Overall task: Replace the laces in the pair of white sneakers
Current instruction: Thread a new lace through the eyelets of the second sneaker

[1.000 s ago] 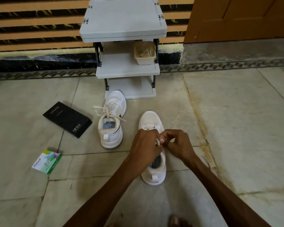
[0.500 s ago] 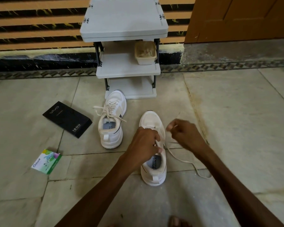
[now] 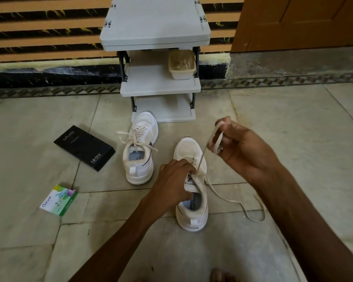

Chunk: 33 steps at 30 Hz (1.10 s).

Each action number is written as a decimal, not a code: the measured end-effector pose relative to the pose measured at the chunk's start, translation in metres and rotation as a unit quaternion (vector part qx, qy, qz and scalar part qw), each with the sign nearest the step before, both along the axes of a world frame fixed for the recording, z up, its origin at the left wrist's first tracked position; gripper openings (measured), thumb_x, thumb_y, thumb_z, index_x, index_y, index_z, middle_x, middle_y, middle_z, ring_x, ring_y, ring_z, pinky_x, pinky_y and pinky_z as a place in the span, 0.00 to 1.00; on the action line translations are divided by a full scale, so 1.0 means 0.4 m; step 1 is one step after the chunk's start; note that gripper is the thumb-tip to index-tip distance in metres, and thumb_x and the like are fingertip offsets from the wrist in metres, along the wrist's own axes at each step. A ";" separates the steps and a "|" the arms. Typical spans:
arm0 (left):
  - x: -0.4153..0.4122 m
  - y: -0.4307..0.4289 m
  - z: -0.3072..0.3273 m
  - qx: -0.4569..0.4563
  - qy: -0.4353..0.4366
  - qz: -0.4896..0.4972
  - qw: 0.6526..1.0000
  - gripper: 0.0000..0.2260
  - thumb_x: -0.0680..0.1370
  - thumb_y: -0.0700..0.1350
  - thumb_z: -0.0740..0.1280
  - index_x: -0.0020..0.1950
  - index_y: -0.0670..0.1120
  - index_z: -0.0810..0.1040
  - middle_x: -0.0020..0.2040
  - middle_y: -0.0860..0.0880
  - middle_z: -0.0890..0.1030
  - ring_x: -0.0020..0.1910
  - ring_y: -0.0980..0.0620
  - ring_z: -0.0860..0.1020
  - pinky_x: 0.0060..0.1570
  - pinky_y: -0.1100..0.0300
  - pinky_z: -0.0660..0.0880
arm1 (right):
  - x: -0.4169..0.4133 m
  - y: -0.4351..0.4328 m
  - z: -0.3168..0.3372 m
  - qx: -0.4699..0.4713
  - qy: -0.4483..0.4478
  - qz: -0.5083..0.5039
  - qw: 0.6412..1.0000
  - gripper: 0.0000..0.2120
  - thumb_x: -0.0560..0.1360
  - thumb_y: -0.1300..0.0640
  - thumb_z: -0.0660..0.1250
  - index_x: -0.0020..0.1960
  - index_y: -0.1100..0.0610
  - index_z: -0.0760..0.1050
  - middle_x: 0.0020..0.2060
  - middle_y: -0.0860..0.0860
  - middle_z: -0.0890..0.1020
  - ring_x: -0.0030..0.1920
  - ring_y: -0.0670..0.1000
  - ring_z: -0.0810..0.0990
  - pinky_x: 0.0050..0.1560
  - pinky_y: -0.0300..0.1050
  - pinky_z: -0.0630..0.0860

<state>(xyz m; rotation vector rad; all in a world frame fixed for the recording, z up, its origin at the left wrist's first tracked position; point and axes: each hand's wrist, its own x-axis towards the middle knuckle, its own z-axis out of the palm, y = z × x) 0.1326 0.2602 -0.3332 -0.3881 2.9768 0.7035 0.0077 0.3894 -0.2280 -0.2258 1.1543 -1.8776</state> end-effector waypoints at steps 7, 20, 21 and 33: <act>0.002 -0.002 -0.014 0.056 0.028 -0.001 0.998 0.28 0.65 0.43 0.79 0.62 0.52 0.74 0.61 0.55 0.72 0.58 0.54 0.69 0.50 0.66 0.66 | 0.027 0.007 0.104 -0.128 -0.061 0.013 0.990 0.10 0.75 0.63 0.60 0.37 0.55 0.73 0.30 0.48 0.65 0.29 0.43 0.64 0.43 0.40 0.69; 0.033 -0.017 -0.020 0.200 0.092 0.152 0.964 0.25 0.66 0.41 0.75 0.61 0.53 0.73 0.55 0.54 0.71 0.47 0.60 0.76 0.48 0.61 0.77 | -0.012 0.055 -0.144 0.574 0.405 0.129 0.700 0.15 0.71 0.45 0.70 0.39 0.57 0.76 0.37 0.52 0.81 0.42 0.54 0.81 0.41 0.44 0.75; 0.034 -0.014 -0.018 0.200 0.098 0.161 0.961 0.24 0.66 0.40 0.75 0.59 0.53 0.74 0.54 0.54 0.73 0.46 0.61 0.76 0.47 0.61 0.77 | -0.005 0.057 -0.159 0.614 0.447 0.241 0.604 0.16 0.69 0.43 0.72 0.41 0.56 0.75 0.39 0.51 0.79 0.44 0.54 0.81 0.44 0.44 0.76; 0.045 0.013 -0.020 0.179 0.153 0.199 0.951 0.12 0.66 0.39 0.75 0.44 0.51 0.78 0.40 0.58 0.80 0.40 0.60 0.79 0.41 0.61 0.80 | -0.005 0.036 -0.222 0.454 0.512 0.177 0.708 0.03 0.76 0.56 0.68 0.47 0.51 0.81 0.45 0.48 0.84 0.46 0.49 0.82 0.47 0.44 0.77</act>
